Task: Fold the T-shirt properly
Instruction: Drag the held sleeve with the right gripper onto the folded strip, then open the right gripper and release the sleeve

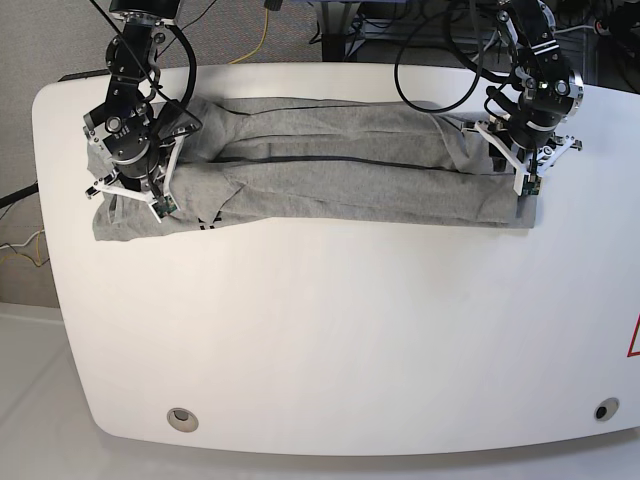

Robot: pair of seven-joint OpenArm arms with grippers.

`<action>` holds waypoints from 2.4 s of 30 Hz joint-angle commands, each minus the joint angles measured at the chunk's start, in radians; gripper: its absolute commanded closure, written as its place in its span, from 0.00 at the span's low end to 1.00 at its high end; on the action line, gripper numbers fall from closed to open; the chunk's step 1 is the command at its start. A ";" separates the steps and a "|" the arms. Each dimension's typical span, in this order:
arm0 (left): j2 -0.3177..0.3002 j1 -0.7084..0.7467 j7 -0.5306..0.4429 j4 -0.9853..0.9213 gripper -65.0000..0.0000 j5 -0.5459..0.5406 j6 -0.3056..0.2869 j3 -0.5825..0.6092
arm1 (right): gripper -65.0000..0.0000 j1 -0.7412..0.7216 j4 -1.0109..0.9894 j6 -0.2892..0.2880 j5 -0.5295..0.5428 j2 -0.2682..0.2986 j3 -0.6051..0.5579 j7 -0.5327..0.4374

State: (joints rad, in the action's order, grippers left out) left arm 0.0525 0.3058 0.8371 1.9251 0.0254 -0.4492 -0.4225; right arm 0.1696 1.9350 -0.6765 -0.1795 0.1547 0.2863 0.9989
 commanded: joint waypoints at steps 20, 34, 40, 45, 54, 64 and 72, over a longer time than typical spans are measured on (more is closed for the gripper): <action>0.011 -0.001 -0.019 0.015 0.76 -0.008 0.000 -0.003 | 0.97 0.021 0.014 0.011 -0.005 -0.060 0.004 -0.031; 0.011 0.002 -0.019 0.015 0.76 -0.008 0.000 -0.003 | 0.92 0.061 -0.041 0.013 -0.007 -0.060 0.004 -0.091; 0.011 0.002 -0.017 0.015 0.76 -0.008 0.000 -0.003 | 0.46 0.071 -0.027 0.013 -0.004 -0.059 0.044 -0.093; 0.011 0.003 -0.017 0.015 0.76 -0.008 0.000 -0.003 | 0.24 0.078 0.005 0.011 0.001 -0.056 0.067 -0.093; 0.011 0.003 -0.017 0.017 0.76 -0.008 0.000 -0.005 | 0.34 0.058 0.024 0.004 0.001 -0.030 0.112 -0.093; 0.011 0.003 -0.014 0.023 0.76 -0.008 0.000 -0.006 | 0.33 0.037 0.042 -0.016 0.001 -0.025 0.166 -0.093; 0.010 0.008 -0.014 0.024 0.76 -0.008 0.000 -0.009 | 0.34 0.041 0.042 -0.022 0.001 -0.024 0.245 -0.091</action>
State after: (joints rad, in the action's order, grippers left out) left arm 0.0662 0.3153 0.8375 1.9255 0.0246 -0.4496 -0.4290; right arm 0.2169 1.9560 -0.7002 -0.1856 0.1188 0.5220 0.9222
